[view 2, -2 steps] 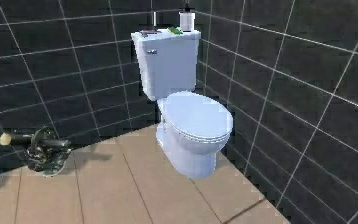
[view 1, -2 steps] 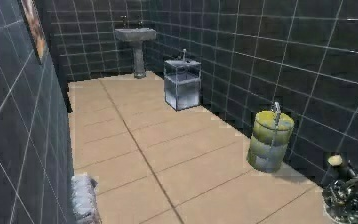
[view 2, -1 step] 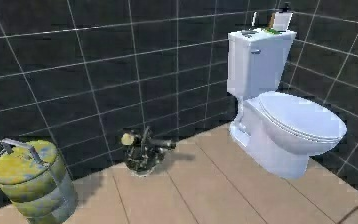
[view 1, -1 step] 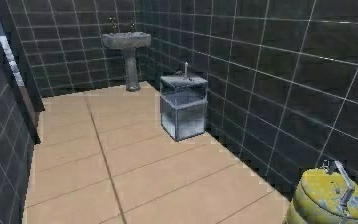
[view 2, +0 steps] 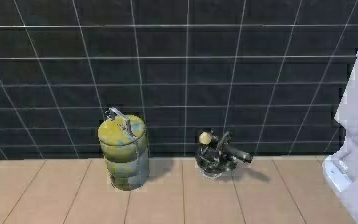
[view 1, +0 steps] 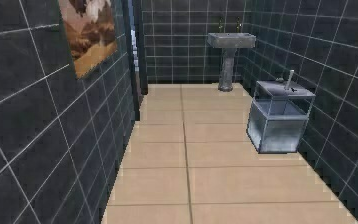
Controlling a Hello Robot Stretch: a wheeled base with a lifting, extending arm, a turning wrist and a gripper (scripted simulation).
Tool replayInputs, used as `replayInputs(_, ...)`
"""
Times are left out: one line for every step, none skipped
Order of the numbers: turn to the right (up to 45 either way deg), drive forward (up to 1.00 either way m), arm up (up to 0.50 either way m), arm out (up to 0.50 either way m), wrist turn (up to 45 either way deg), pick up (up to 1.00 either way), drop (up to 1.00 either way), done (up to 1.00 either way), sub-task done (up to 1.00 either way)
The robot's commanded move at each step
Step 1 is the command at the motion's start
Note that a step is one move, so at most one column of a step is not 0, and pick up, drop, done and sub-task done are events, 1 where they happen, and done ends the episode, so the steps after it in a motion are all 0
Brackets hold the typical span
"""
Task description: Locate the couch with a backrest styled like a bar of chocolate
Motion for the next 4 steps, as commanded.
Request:
replayInputs(0.0, 0.70, 0.00, 0.00, 0.0, 0.00, 0.00, 0.00, 0.00)
replayInputs(15.0, 0.00, 0.00, 0.00, 0.0, 0.00, 0.00, 0.00, 0.00)
replayInputs(0.0, 0.10, 0.00, 0.00, 0.0, 0.00, 0.00, 0.00, 0.00)
replayInputs(-18.0, 0.00, 0.00, 0.00, 0.0, 0.00, 0.00, 0.00, 0.00)
